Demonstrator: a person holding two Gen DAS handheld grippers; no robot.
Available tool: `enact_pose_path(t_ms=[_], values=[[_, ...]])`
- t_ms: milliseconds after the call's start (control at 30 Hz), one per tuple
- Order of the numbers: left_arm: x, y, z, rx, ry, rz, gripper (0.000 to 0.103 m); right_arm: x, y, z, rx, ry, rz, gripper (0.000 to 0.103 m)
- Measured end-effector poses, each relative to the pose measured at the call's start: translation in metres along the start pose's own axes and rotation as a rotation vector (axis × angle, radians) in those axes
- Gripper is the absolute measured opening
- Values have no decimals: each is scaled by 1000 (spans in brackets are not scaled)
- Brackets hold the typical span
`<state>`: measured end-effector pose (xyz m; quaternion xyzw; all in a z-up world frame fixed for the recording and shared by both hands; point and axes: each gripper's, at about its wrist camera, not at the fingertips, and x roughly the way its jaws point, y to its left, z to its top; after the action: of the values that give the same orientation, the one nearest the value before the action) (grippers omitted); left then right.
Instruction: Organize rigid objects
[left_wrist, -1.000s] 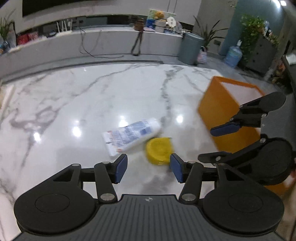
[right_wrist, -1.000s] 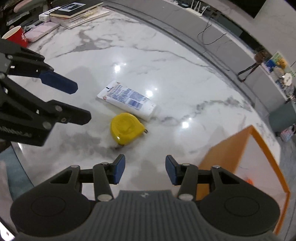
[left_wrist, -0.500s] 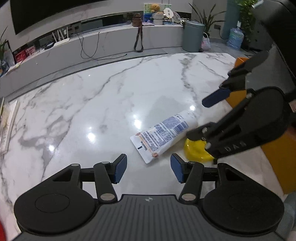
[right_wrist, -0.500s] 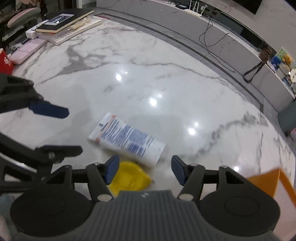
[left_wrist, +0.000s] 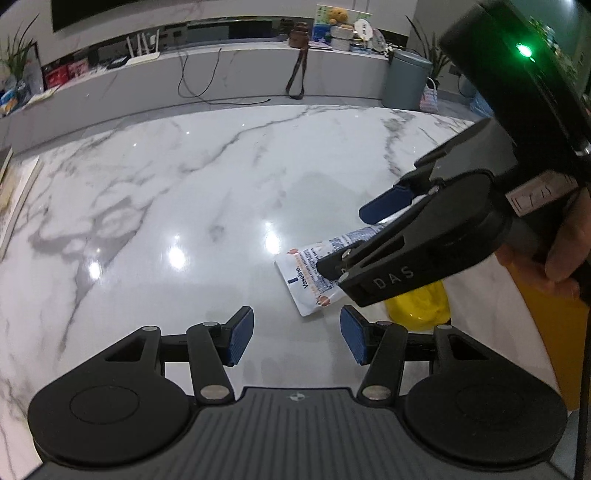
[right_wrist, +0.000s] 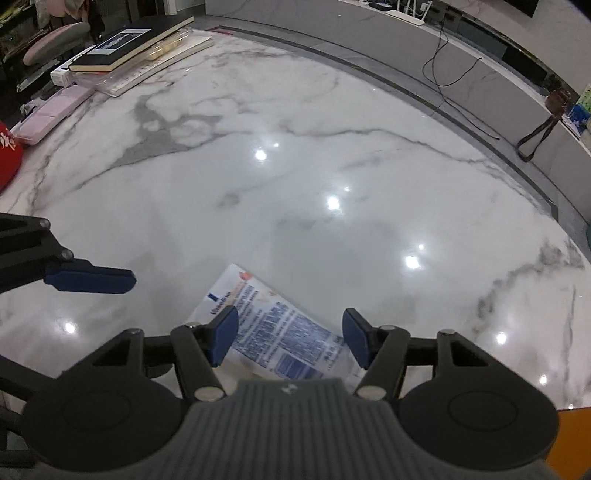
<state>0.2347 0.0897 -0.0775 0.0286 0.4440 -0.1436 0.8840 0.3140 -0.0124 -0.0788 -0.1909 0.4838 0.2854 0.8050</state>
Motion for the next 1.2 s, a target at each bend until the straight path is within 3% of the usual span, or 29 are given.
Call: enact_pose_path(t_ms=[233, 533, 633, 700, 800, 967, 1067, 1200], values=[[0, -5, -1, 17, 11, -2, 64, -2, -5, -11, 82, 33, 57, 61], [0, -28, -13, 140, 96, -75, 64, -22, 2, -41, 96, 54, 79, 58], [-1, -33, -16, 156, 112, -122, 64, -28, 3, -47, 101, 68, 90, 52], [-2, -35, -17, 151, 122, -144, 64, -33, 3, -50, 109, 72, 93, 42], [2, -30, -16, 54, 169, -165, 63, -40, 3, -51, 104, 65, 75, 23], [3, -21, -15, -158, 223, -231, 62, -48, -8, -55, 128, 56, -11, 23], [4, -21, -15, -227, 230, -264, 62, -50, -12, -62, 112, 70, -111, 23], [6, -19, -16, -307, 230, -294, 64, -44, -18, -70, 121, 111, -147, 23]])
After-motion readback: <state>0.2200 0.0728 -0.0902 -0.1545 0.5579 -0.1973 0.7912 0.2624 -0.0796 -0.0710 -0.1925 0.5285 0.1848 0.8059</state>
